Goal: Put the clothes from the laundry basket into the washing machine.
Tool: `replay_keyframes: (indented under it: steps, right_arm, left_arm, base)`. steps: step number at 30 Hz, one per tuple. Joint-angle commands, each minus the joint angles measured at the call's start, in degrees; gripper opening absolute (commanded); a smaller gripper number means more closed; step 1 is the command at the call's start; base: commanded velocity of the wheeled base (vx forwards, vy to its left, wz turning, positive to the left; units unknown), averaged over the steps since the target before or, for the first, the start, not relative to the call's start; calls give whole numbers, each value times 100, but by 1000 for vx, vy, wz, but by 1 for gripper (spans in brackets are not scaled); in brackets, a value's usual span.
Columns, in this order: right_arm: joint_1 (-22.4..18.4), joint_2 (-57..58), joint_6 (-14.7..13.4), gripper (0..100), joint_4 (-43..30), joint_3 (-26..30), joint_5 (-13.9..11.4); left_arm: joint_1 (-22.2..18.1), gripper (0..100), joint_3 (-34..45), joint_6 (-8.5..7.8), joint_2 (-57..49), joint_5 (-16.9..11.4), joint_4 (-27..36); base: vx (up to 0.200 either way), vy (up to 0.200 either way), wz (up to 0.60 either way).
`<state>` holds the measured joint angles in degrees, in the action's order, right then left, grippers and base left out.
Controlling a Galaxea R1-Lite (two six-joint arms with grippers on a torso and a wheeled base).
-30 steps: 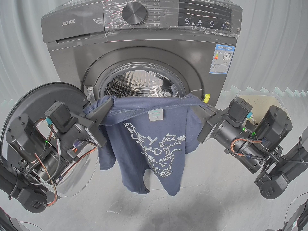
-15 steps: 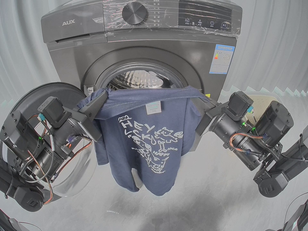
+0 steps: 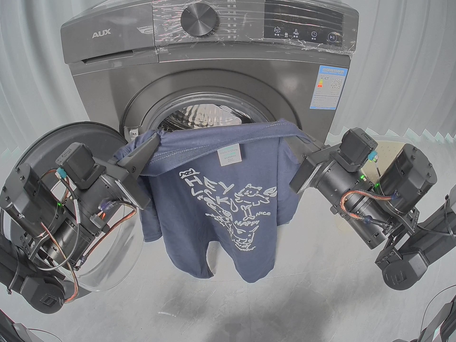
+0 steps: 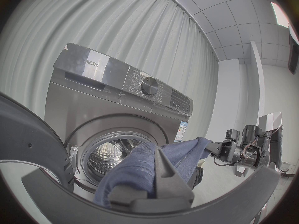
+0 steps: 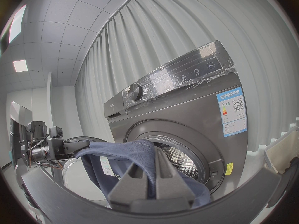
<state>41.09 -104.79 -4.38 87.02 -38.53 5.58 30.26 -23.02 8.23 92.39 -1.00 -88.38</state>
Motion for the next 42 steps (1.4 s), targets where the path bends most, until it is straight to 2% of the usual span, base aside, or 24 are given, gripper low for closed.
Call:
replay_keyframes:
  steps: [1,12,19,27,30,31,34,37,42]
  right_arm:
    - [57,11,-11,0,0,-31,31]
    - [48,-15,-37,0,8,39,31]
    - [83,2,-46,0,17,566,4]
    - [364,-226,-151,0,26,742,13]
    - [417,-384,-160,0,43,971,-40]
    - [487,-419,-160,100,61,1015,-49]
    - [865,-516,-239,100,26,1243,-57]
    - [1226,-569,-265,100,-44,1902,-31]
    - [1340,-797,-301,100,35,2474,-49]
  left_arm:
    - [-2,0,-1,3,16,3,-4]
    - [77,0,-36,38,438,-6,-4]
    - [253,0,-335,3,859,12,-12]
    - [420,0,-388,3,912,12,-12]
    - [560,0,-599,21,956,30,-4]
    - [578,0,-660,21,991,38,-4]
    - [587,0,-827,12,1114,91,-12]
    - [569,0,-977,12,1281,197,-12]
    - [569,0,-1100,3,1316,232,-12]
  base:
    - [0,0,0]
    - [0,0,0]
    - [0,0,0]
    - [0,0,0]
    - [0,0,0]
    - [0,0,0]
    - [0,0,0]
    - [0,0,0]
    - [0,0,0]
